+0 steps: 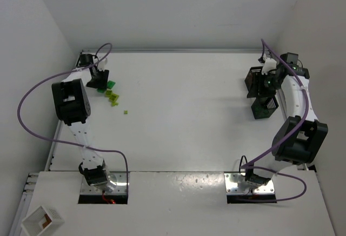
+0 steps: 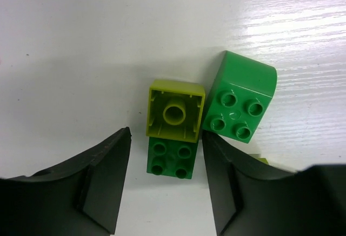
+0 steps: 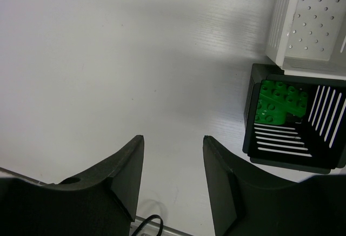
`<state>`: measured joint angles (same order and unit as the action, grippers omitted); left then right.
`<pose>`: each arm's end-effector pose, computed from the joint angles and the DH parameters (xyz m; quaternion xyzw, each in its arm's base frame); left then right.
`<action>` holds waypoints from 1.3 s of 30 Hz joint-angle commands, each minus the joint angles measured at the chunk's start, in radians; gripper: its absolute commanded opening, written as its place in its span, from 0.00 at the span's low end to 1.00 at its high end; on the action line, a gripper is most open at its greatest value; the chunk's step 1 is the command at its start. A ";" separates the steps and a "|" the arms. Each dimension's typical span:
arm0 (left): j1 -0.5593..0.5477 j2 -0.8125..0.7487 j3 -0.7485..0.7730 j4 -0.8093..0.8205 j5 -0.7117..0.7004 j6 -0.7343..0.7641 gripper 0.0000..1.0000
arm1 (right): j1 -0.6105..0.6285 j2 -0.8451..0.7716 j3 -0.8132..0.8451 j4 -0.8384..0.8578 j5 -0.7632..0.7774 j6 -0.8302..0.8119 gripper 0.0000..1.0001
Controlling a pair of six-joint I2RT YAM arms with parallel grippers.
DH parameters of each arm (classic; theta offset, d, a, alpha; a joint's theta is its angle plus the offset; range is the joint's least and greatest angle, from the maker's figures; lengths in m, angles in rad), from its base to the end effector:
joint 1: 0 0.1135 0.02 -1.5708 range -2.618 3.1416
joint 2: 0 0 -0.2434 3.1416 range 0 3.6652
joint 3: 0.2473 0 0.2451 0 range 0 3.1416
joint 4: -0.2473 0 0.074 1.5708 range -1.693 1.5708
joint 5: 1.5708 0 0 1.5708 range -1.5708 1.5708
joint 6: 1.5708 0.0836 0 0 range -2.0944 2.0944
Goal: Sort the legos into containers by color
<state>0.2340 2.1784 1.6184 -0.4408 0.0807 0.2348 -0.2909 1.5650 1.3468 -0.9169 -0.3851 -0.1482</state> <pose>0.4656 0.1041 0.1055 0.0117 0.9589 0.0276 0.2822 0.3228 -0.0639 0.2267 0.0271 0.9588 0.1361 0.2477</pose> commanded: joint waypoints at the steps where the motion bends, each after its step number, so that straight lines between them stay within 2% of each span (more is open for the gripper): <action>1: -0.009 0.035 -0.026 -0.024 -0.007 -0.008 0.59 | 0.007 0.001 0.040 0.018 0.002 0.010 0.49; 8: -0.009 -0.069 -0.162 -0.013 0.013 0.001 0.56 | 0.007 0.001 0.040 0.018 0.002 0.010 0.49; 13: -0.009 -0.080 -0.199 -0.013 0.022 0.001 0.55 | 0.007 0.001 0.040 0.018 -0.008 0.010 0.49; 17: -0.009 -0.080 -0.209 0.017 0.031 0.001 0.48 | 0.007 0.001 0.031 0.018 -0.008 0.010 0.49; 22: -0.009 -0.049 -0.167 0.017 0.031 -0.018 0.47 | 0.007 0.001 0.031 0.018 -0.026 0.019 0.49; 29: -0.009 -0.055 -0.166 0.017 0.011 -0.017 0.29 | 0.007 0.001 0.040 0.007 -0.064 0.029 0.49; 32: -0.009 -0.162 -0.262 0.074 0.051 0.007 0.25 | 0.016 -0.017 0.040 -0.002 -0.130 0.019 0.49; 34: 0.014 -0.245 -0.316 0.119 0.140 0.020 0.22 | 0.016 -0.017 0.017 -0.011 -0.197 0.019 0.49; 35: 0.045 -0.335 -0.363 0.132 0.189 0.032 0.22 | 0.025 -0.026 0.017 -0.022 -0.228 0.035 0.49; 36: 0.062 -0.380 -0.382 0.142 0.302 0.046 0.22 | 0.036 -0.026 0.006 -0.022 -0.262 0.044 0.49; 39: 0.082 -0.527 -0.413 0.116 0.451 0.066 0.22 | 0.064 -0.017 -0.017 -0.060 -0.434 0.067 0.49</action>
<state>0.2859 1.8275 1.1988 -0.3561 0.3176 0.2619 -0.2558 1.5650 1.3441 -0.9428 -0.6205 -0.1074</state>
